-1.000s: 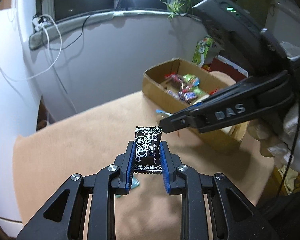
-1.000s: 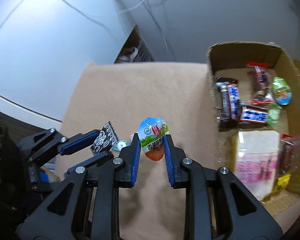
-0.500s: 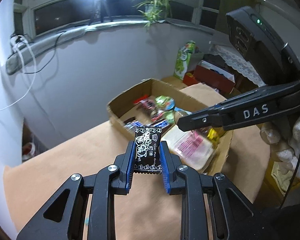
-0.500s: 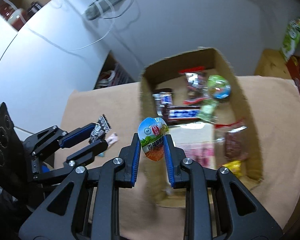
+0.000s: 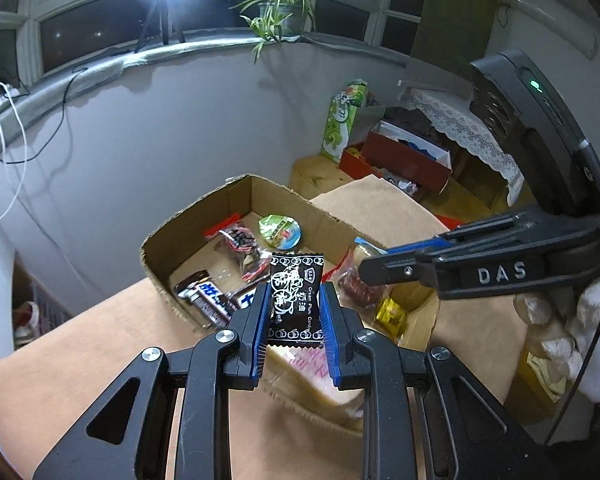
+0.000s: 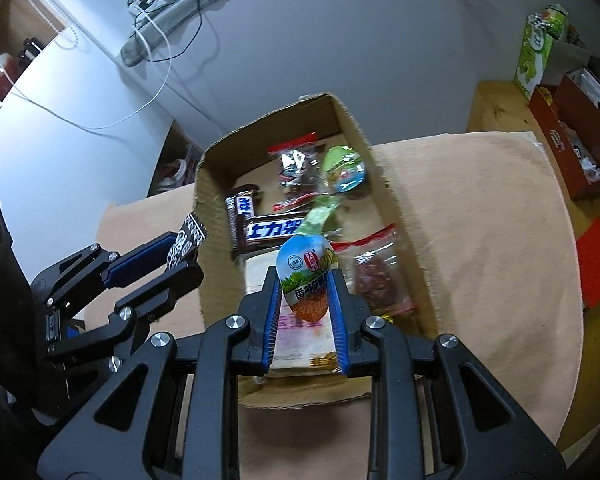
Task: Organize snacks
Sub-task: 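Carry the black packet with the left gripper while the right carries the jelly cup over the box, then open both grippers over the box to drop the packet and jelly cup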
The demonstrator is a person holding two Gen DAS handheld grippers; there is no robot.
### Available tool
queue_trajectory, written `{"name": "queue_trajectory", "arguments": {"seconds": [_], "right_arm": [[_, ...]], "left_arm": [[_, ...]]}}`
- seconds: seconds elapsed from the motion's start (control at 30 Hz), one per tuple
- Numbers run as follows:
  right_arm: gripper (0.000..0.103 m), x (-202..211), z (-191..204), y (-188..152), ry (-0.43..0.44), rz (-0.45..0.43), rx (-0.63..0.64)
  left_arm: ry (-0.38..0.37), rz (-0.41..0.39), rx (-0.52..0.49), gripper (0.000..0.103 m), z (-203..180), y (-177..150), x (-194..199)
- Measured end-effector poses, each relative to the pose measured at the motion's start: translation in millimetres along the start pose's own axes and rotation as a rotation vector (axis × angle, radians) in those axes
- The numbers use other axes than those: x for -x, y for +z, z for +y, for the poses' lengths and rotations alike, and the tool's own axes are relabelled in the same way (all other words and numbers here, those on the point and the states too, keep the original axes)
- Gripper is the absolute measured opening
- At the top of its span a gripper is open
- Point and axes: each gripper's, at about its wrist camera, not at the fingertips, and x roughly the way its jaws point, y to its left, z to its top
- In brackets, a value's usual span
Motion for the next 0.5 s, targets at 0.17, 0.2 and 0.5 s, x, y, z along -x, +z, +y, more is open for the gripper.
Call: {"name": "queue_trajectory", "arguments": {"seconds": [0.17,0.2,0.5], "right_arm": [[0.024,-4.8,-7.4,2.0,-0.001,0.008,-0.015],[0.024,-5.4,-8.2,1.8,-0.003,0.008,-0.017],[0.03,-6.1,-10.8,1.5,-0.015,0.008,-0.026]], "left_arm": [[0.006,0.018,0.027,0.022,2.6,9.2,-13.5],[0.008,0.02,0.027,0.022,2.5,10.5,-15.1],[0.026,0.031,0.032,0.023,0.6,16.2,-20.0]]}}
